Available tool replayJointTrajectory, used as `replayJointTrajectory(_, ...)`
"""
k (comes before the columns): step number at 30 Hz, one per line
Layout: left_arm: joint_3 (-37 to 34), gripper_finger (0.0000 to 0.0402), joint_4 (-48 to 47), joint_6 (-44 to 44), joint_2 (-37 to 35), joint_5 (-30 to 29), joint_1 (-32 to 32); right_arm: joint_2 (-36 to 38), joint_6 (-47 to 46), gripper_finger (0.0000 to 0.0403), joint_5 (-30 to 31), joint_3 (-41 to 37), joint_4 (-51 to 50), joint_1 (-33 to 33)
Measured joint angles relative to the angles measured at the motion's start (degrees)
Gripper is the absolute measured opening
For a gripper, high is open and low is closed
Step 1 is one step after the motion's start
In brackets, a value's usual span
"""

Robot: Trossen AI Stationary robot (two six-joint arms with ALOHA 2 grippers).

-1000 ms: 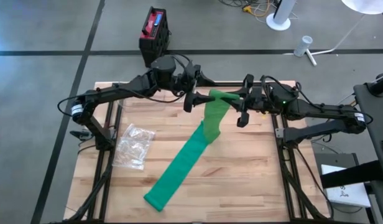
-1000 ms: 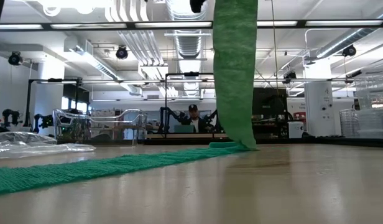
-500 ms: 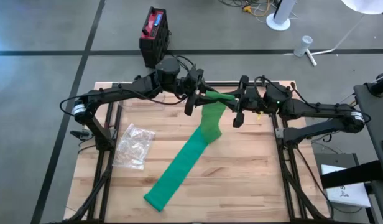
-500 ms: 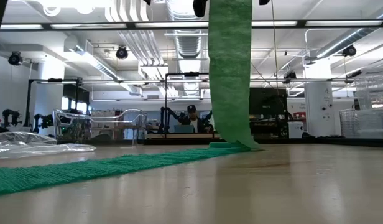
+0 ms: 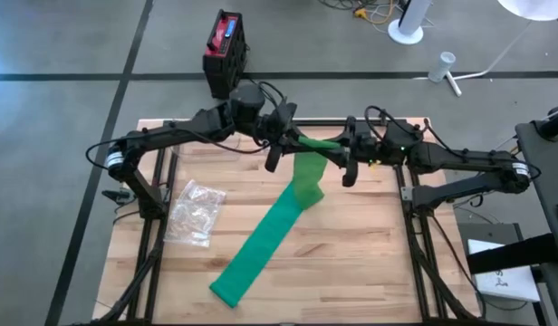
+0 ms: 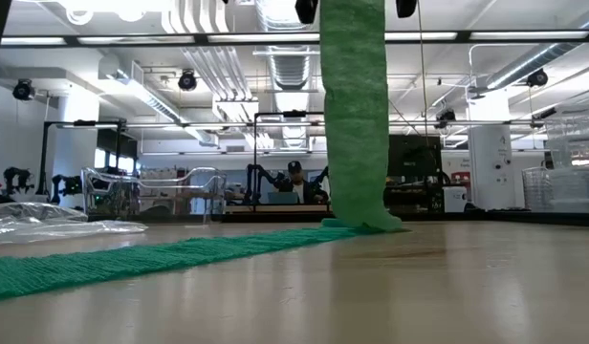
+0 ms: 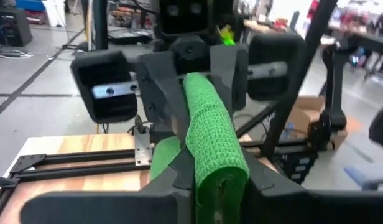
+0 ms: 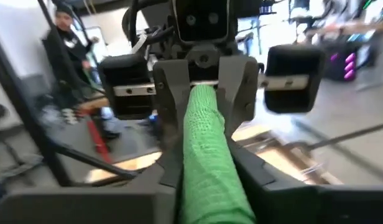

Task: Roll bandage
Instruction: Roll the green bandage

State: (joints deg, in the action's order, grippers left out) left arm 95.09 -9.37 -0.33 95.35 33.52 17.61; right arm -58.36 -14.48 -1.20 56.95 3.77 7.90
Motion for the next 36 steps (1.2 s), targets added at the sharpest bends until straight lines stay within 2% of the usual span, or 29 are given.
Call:
replayJointTrajectory(4,2.0,0.0058,-4.9,7.0,-0.6,0.5,-0.6,1.6,-6.3,0.0149,-0.7,0.0,0.0,0.0)
replayJointTrajectory(9,2.7,0.0047,-7.2,13.1,-0.5,0.5,-1.8,2.6,-12.3,0.0222,-0.7,0.1,0.7,0.0)
replayJointTrajectory(14,2.7,0.0048,-6.2,17.0,-0.5,0.4,-2.9,1.7,-15.8,0.0264,-0.7,0.1,0.7,0.0)
replayJointTrajectory(17,2.7,0.0049,-5.8,15.9,-0.5,0.3,-3.2,1.6,-10.4,0.0276,-2.1,0.0,-0.1,0.0)
replayJointTrajectory(22,2.7,0.0049,-4.9,10.3,-0.6,0.3,-3.3,4.3,10.0,0.0285,-9.5,0.0,-1.8,-0.8)
replayJointTrajectory(24,2.7,0.0049,-4.1,8.1,-1.0,0.2,-3.2,5.8,18.4,0.0286,-8.6,0.0,-3.8,-1.7)
replayJointTrajectory(26,2.7,0.0049,-2.7,6.2,-1.1,0.1,-3.2,6.1,24.8,0.0282,-4.1,0.0,-5.8,-2.4)
replayJointTrajectory(29,2.7,0.0049,-1.4,3.5,-1.0,0.0,-3.3,5.2,29.5,0.0271,1.3,-0.2,-7.6,-3.3)
replayJointTrajectory(32,2.7,0.0049,0.6,0.8,-1.0,0.0,-3.3,3.6,30.2,0.0253,4.7,-0.2,-6.8,-3.4)
replayJointTrajectory(36,2.7,0.0049,0.8,-1.2,-1.0,-1.5,-3.3,1.9,30.3,0.0206,7.4,-0.2,-4.4,-3.3)
